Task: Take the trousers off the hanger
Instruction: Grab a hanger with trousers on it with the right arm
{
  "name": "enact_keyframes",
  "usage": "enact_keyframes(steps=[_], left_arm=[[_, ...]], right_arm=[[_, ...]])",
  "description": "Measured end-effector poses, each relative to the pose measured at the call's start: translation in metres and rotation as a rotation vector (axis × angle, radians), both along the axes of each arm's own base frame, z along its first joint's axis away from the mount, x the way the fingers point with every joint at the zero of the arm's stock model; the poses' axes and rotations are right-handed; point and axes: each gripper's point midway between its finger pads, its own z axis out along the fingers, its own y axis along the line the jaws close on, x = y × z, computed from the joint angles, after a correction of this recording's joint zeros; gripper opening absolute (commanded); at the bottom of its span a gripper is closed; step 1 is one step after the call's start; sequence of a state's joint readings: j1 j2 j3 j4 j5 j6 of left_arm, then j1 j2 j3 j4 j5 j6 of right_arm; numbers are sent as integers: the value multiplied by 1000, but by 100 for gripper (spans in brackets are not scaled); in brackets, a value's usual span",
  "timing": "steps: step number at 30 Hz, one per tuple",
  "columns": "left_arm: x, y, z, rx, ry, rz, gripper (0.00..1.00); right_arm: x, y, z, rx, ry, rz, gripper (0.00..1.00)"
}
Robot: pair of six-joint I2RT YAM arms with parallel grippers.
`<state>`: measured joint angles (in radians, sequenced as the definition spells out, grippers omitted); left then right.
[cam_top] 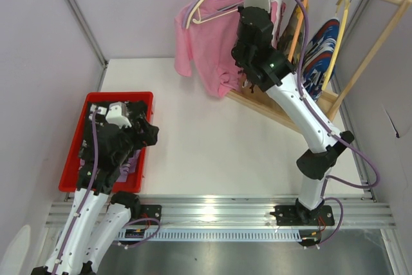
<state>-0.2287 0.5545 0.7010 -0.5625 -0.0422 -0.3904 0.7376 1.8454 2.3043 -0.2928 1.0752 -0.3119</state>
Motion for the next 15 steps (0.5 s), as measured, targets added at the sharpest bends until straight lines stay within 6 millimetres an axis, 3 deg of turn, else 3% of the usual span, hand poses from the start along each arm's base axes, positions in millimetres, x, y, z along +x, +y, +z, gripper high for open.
enact_keyframes(steps=[15], left_arm=[[0, 0, -1, 1, 2, 0, 99]], right_arm=[[-32, -29, 4, 21, 4, -42, 0]])
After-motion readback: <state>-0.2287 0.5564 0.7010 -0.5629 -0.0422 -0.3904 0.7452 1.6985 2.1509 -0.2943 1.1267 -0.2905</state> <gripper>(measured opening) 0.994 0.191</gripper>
